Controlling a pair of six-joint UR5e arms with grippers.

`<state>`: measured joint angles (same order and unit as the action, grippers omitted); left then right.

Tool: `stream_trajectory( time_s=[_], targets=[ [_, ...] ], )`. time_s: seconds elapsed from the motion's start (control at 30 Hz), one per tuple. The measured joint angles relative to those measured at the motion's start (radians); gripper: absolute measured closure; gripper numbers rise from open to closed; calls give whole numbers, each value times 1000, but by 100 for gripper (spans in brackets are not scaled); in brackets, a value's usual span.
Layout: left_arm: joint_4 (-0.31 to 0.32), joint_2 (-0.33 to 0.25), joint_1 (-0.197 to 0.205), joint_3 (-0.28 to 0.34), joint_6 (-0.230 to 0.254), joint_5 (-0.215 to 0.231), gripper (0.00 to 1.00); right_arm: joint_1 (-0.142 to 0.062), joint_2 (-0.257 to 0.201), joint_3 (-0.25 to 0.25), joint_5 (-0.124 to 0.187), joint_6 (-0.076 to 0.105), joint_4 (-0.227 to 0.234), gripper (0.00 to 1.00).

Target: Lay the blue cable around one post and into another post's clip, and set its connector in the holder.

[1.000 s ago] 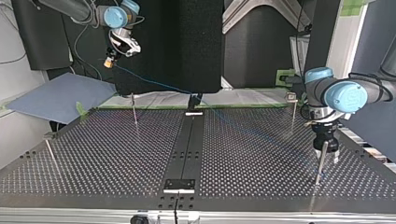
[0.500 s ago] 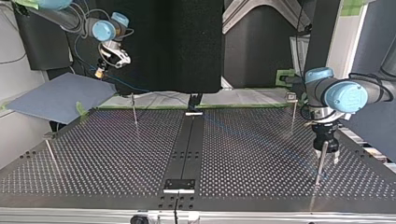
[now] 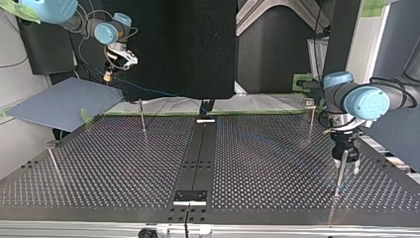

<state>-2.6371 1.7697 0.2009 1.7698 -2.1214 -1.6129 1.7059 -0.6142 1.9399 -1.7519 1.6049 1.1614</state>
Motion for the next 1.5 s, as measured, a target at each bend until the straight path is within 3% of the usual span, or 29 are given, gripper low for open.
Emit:
stream_trajectory(
  time_s=[0.27,0.8,1.17,1.4,1.5],
  targets=[
    [0,0,0,0,0,0,0,0,47,0,48,1,12,100],
    [-1,0,0,0,0,0,0,-11,146,29,45,12,94,100],
    [-2,0,0,0,0,0,0,-20,135,28,56,11,112,100],
    [-1,0,1,0,0,0,0,-28,84,33,106,12,84,100],
    [-1,0,1,0,0,0,0,-32,60,42,129,21,66,100]
  ],
)
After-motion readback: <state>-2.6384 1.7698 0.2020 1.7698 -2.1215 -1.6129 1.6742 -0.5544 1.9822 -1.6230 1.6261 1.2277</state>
